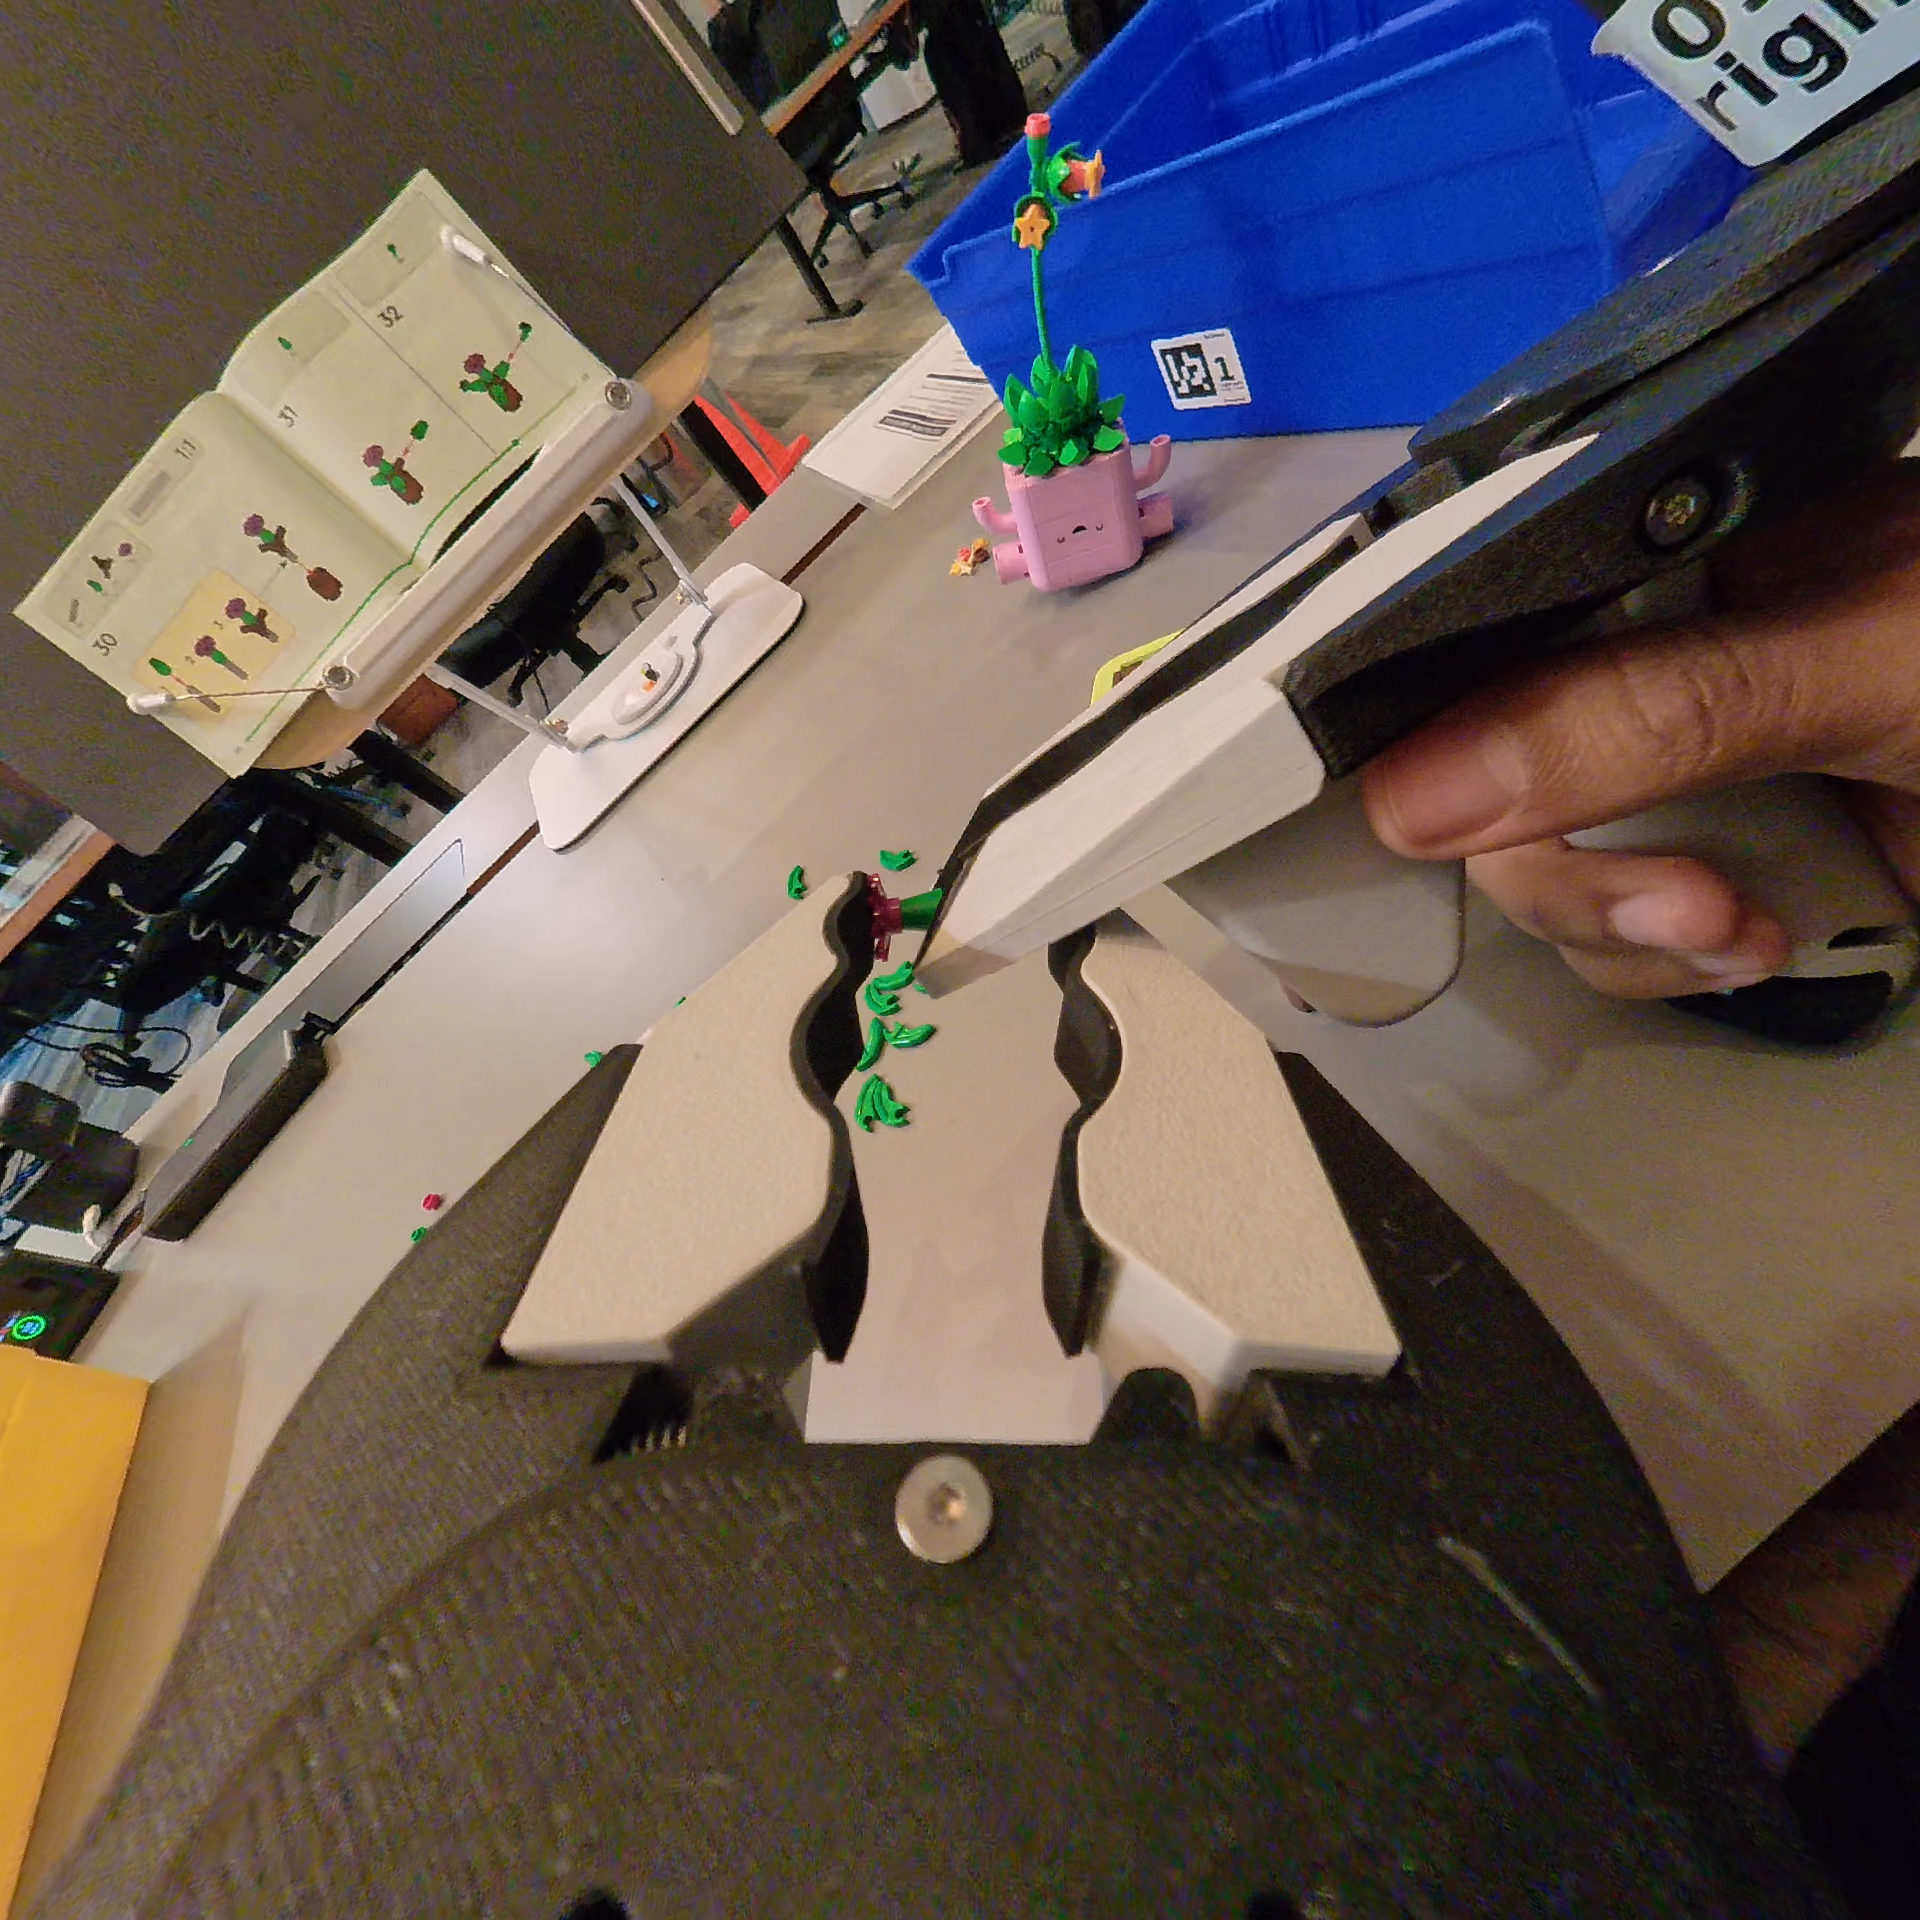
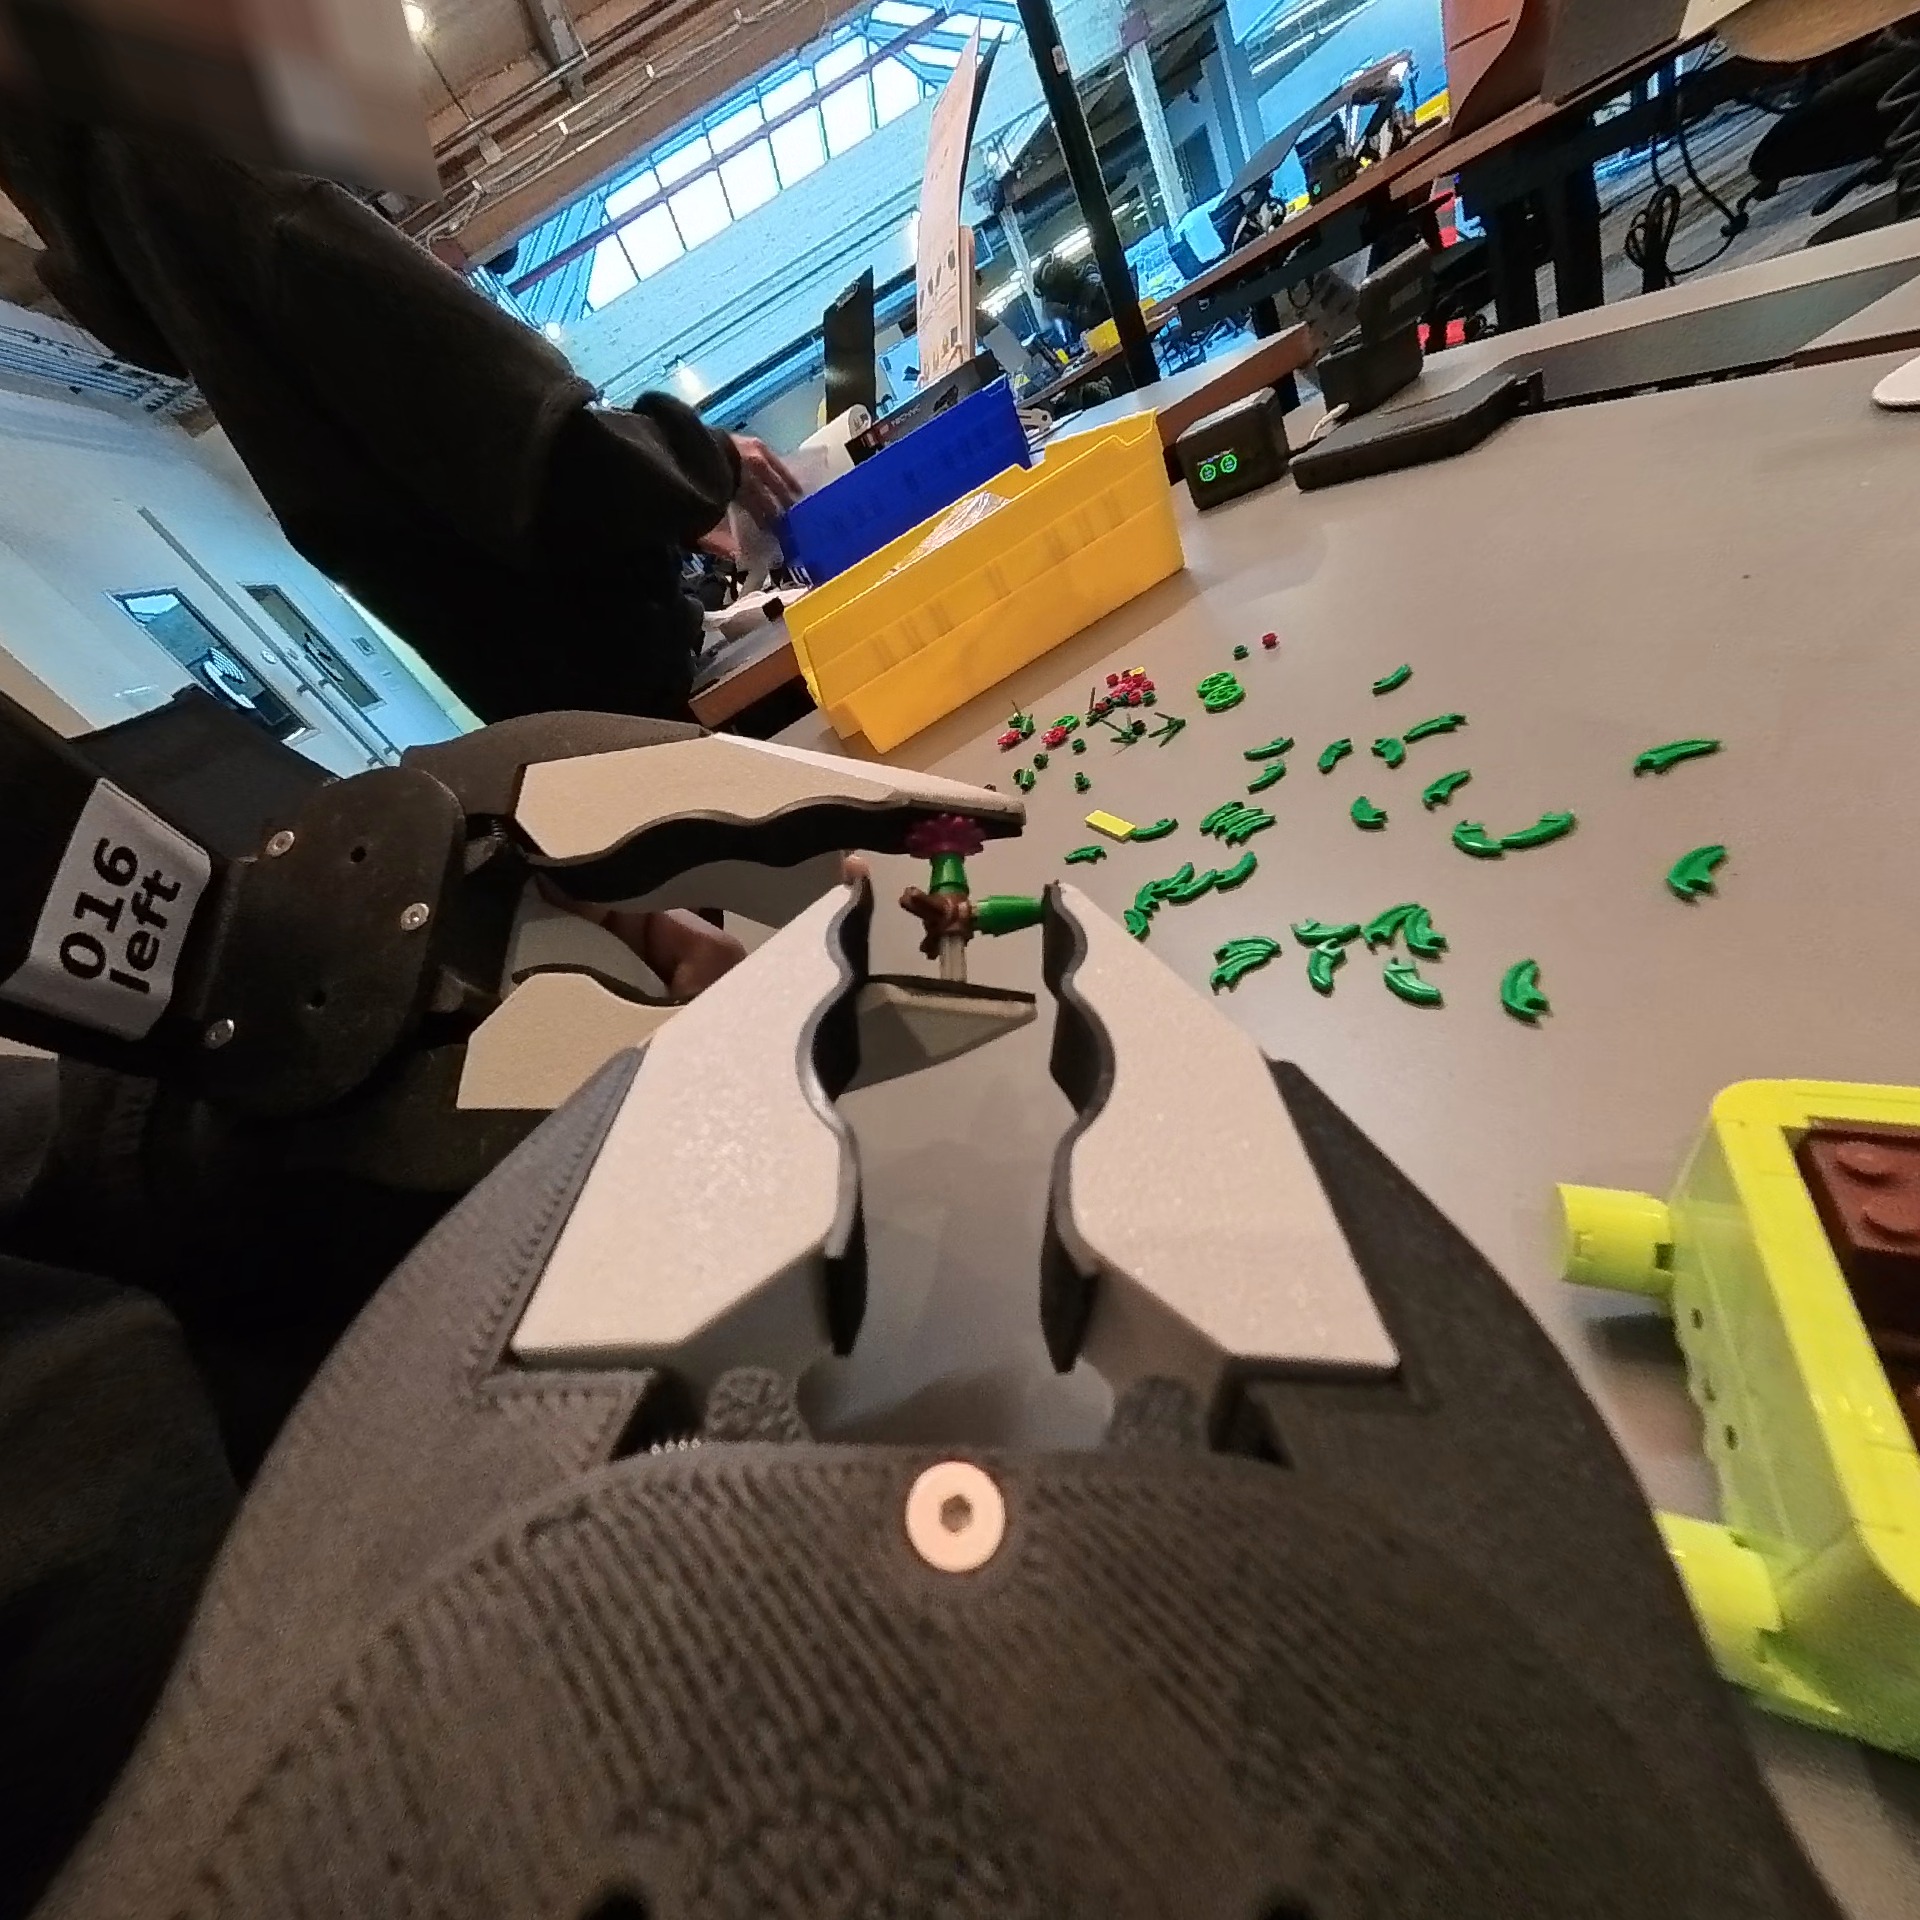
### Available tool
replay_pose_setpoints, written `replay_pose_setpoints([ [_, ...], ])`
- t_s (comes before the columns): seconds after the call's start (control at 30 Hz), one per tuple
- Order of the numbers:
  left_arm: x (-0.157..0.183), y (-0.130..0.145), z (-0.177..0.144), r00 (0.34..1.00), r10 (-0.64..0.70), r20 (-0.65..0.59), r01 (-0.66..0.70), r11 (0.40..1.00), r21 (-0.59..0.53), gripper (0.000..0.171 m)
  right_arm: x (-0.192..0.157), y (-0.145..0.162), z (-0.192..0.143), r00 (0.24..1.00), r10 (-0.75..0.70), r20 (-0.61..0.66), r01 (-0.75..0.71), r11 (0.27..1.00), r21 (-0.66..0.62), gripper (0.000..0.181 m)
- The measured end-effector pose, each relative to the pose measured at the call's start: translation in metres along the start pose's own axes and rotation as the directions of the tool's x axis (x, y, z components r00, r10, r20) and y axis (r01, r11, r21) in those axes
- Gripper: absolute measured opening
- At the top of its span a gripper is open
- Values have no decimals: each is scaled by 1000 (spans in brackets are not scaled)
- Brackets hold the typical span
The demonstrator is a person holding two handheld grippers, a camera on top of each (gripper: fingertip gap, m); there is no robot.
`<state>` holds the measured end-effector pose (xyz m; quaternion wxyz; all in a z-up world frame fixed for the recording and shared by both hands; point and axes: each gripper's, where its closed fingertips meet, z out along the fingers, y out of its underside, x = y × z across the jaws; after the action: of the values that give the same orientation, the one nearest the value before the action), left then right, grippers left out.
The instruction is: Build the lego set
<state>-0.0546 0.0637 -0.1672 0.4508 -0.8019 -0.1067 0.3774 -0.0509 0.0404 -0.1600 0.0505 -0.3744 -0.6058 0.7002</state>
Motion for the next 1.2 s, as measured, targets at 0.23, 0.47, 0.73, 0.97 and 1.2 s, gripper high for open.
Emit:
replay_pose_setpoints([
  [0.23,-7,4,3,998,-56,-5,56,998,17,31,2,-2,0,1000,-15,-18,16,1000,9,35],
  [0.47,-19,5,8,997,74,20,-75,995,65,31,14,-13,-6,993,-35,-110,44,996,79,37],
  [0.73,-19,18,12,984,176,19,-177,979,101,31,13,-16,-5,988,-52,-145,69,991,114,37],
  [0.97,-10,15,8,981,193,6,-191,970,147,31,9,-4,4,989,-64,-131,69,997,35,41],
  [1.2,-13,6,-3,983,183,27,-185,961,207,31,-1,-1,8,980,-156,-121,158,987,10,37],
])
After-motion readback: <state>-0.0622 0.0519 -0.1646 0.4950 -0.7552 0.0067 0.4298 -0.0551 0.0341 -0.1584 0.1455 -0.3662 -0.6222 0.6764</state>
